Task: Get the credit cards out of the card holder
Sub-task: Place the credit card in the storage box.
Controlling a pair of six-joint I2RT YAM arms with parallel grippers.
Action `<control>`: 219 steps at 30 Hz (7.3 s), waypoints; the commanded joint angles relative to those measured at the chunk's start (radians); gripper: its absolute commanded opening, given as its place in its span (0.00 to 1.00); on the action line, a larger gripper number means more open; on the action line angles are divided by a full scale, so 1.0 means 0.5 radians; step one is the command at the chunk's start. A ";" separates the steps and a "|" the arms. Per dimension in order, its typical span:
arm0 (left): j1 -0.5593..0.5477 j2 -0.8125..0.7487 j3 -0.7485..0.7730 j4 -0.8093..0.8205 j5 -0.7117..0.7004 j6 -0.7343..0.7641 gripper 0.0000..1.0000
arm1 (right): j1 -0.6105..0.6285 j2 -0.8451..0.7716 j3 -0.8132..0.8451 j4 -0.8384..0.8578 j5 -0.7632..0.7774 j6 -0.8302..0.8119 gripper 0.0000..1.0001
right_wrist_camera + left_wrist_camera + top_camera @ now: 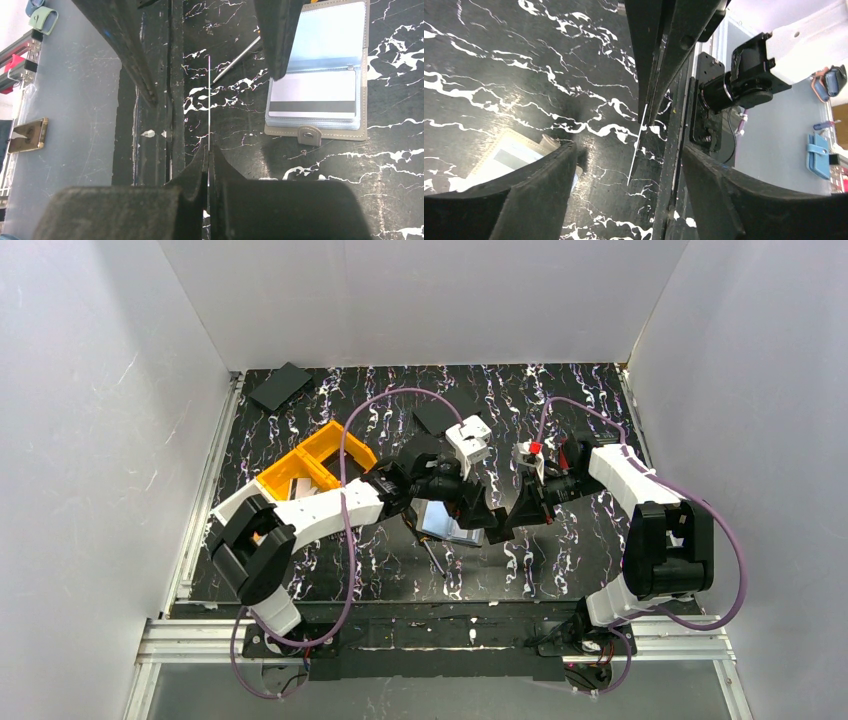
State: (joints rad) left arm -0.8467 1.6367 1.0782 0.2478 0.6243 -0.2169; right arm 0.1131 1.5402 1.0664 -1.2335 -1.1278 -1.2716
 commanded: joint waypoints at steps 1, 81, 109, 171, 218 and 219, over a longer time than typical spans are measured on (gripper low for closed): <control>-0.008 0.058 0.113 0.025 0.219 -0.036 0.70 | 0.007 0.015 0.076 -0.074 -0.061 -0.075 0.01; 0.389 -0.988 -0.481 -0.395 0.030 -0.109 0.98 | -0.001 -0.202 -0.109 0.521 -0.210 0.607 0.01; -0.029 -0.080 0.295 -0.645 0.228 0.645 0.57 | 0.166 -0.055 -0.010 0.212 -0.142 0.278 0.01; 1.314 -0.569 -0.319 -0.435 -0.493 1.334 0.00 | -0.051 -0.154 -0.022 0.298 -0.149 0.365 0.98; 1.508 0.016 -0.258 -0.385 -0.375 1.449 0.14 | -0.085 -0.099 -0.025 0.291 -0.160 0.370 0.98; 1.509 0.024 -0.261 -0.384 -0.389 1.452 0.15 | -0.085 -0.100 -0.022 0.292 -0.162 0.370 0.98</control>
State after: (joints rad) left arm -0.0998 1.6451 0.9253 0.0551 0.4366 0.4976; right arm 0.0784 1.4811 1.0405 -1.0901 -1.1786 -1.0840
